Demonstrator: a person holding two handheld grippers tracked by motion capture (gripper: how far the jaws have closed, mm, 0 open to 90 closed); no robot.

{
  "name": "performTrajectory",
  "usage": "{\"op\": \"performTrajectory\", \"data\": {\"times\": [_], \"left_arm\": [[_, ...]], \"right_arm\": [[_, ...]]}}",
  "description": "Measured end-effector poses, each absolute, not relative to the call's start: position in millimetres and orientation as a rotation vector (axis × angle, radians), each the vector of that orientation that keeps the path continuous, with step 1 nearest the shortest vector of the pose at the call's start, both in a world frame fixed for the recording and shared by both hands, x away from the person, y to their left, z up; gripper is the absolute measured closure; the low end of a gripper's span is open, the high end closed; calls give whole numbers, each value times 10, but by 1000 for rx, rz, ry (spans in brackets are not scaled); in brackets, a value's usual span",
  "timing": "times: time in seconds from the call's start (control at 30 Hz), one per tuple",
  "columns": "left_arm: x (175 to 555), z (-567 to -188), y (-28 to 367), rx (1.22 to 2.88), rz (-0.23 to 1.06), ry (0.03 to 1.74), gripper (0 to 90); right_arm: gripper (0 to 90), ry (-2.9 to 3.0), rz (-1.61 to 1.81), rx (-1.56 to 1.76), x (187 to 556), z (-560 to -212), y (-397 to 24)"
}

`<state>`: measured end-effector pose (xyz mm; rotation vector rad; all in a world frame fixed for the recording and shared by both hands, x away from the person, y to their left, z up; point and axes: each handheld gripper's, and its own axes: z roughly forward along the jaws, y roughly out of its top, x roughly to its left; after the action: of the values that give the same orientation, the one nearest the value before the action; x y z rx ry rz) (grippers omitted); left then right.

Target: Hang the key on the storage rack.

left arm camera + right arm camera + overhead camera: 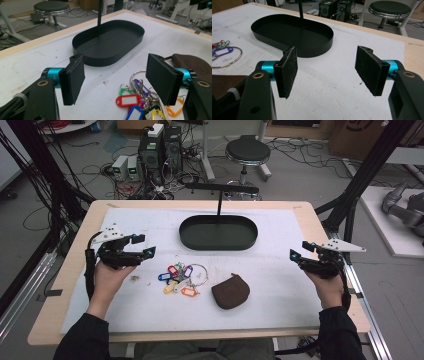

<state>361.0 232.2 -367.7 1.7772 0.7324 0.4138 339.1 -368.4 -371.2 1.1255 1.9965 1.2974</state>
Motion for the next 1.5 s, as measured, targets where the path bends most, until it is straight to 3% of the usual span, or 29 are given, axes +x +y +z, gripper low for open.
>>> {"op": "performTrajectory", "data": {"times": [0.87, 1.5], "left_arm": [[3645, -3721, 2106, 1837, 368, 707, 332], [3707, -3926, 1638, 1960, 306, 680, 454]], "right_arm": [[351, 1976, 1281, 1141, 3369, -3773, -3750], [351, 1991, 1261, 1138, 3376, -3803, -3724]]}}
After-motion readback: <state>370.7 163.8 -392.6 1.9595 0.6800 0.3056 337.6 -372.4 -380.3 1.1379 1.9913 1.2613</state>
